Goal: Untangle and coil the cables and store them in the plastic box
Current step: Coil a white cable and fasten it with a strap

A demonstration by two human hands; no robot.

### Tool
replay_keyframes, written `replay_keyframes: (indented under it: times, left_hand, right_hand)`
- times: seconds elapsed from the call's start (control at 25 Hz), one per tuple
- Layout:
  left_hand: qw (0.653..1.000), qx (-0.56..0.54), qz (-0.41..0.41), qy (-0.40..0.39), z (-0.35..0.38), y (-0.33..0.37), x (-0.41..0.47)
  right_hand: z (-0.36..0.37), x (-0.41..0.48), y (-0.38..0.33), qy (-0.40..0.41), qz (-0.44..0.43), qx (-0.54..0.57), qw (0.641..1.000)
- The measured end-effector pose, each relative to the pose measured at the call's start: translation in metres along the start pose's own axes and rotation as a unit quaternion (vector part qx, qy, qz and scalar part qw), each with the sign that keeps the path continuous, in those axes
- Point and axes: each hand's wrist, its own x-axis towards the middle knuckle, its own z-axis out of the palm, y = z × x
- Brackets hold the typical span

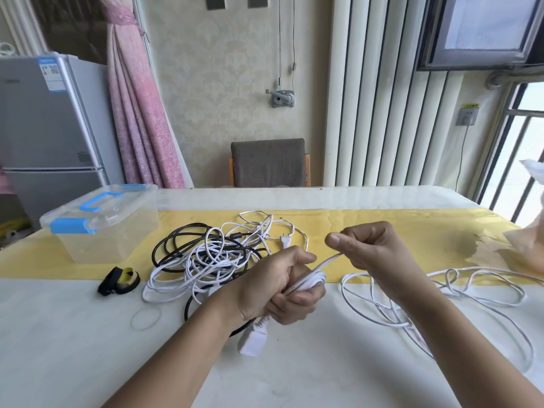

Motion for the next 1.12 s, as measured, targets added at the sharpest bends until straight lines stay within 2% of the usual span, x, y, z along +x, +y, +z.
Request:
replay_keyframes:
  times: [0.12,0.2,0.24,0.4,0.56,0.68,0.76,0.92,0.96,1.04,1.12]
  left_hand:
    - [0.975,-0.136,0.026,-0.172,-0.003,0.002,-0.002]
    - [0.936,-0.253,0.065,-0.236,-0.007,0.004,-0.008]
    - [0.917,-0.305,0.095,-0.239,-0.01,0.006,-0.012]
    - [0.887,-0.389,0.222,-0.114,-0.027,0.006,-0.018]
    - [0.866,-0.425,0.259,0.036,-0.046,-0.001,-0.018]
    - [0.807,-0.488,0.306,0.127,-0.046,-0.002,-0.007]
    - [0.799,-0.437,0.334,0.246,-0.044,0.002,-0.004]
    - [0.802,-0.228,0.359,0.419,-0.046,0.004,0.001]
    - [0.796,-0.121,0.36,0.471,-0.046,0.002,0.001]
    - [0.748,0.161,0.348,0.542,-0.045,-0.006,0.001]
    - [0.7,0.374,0.312,0.522,-0.041,-0.013,0.003]
  right_hand:
    - [-0.007,0.004,0.001,0.038,-0.01,0.034,0.999]
    - [-0.012,0.006,0.001,0.056,-0.006,0.005,0.998]
    - [-0.013,0.006,0.001,0.06,0.0,-0.022,0.998]
    - [-0.005,0.004,0.007,0.003,0.025,-0.074,0.997]
    - [0.009,0.0,0.015,-0.07,0.034,-0.156,0.985]
    - [0.019,-0.003,0.024,-0.102,-0.002,-0.267,0.958]
    - [0.025,-0.005,0.028,-0.123,-0.017,-0.308,0.943]
    - [0.026,-0.006,0.029,-0.147,-0.03,-0.32,0.935]
    - [0.026,-0.006,0.029,-0.148,-0.043,-0.314,0.937]
    - [0.025,-0.006,0.027,-0.144,-0.073,-0.29,0.943]
    - [0.023,-0.005,0.025,-0.122,-0.1,-0.265,0.951]
